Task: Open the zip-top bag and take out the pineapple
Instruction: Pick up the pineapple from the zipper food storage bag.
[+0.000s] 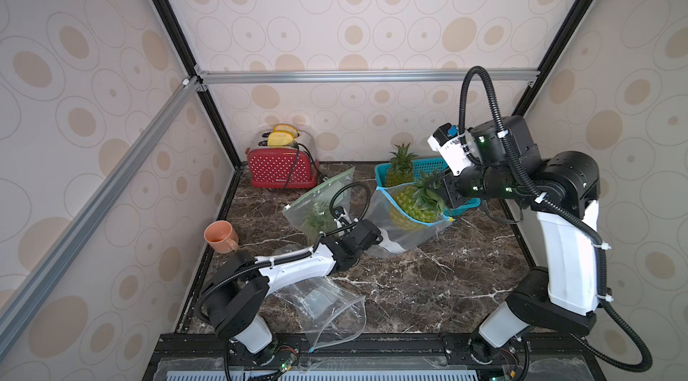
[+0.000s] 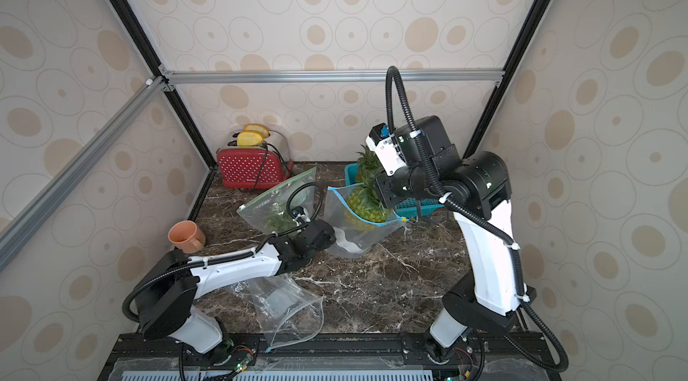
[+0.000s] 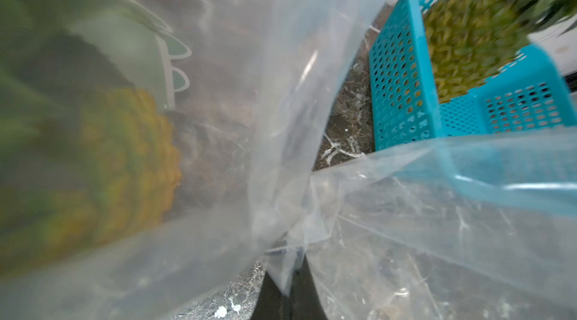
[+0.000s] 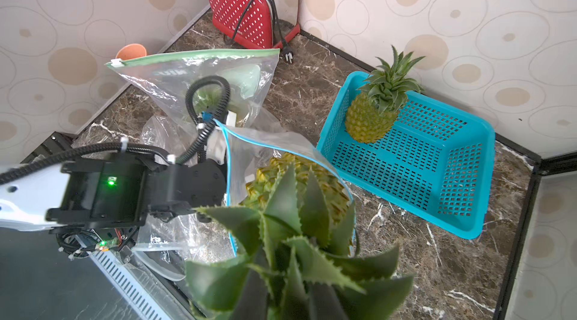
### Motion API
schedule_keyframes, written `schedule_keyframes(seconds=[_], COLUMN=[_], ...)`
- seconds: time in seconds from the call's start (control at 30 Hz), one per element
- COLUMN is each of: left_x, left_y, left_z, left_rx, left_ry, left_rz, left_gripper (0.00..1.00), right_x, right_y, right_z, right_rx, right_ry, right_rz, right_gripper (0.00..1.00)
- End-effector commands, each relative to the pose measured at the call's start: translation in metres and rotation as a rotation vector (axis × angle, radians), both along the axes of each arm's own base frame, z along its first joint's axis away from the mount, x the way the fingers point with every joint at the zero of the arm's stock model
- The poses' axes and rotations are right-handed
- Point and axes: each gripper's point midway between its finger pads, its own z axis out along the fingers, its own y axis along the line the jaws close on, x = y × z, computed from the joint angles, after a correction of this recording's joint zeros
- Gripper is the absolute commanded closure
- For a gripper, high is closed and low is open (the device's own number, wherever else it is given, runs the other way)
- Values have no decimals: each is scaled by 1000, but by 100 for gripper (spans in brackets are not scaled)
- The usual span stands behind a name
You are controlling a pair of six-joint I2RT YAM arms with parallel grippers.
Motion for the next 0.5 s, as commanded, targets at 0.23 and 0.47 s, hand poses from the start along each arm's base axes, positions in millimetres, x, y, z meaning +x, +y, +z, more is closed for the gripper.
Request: schedule_keyframes(seconds=[0.23,0.47], left_x=[-6,-10], left_y=[18,10], left_z=[-20,-4], left_rx=[198,291], left_ry=[46,6], left_rz=[59,37], left_gripper=[100,100], right_x=[-8,2], right_y=[-33,-24], right_z=[35,37], right_rx=[55,66], right_ry=[-127,-135], right_rz=[-62,-56], right_gripper=[100,100])
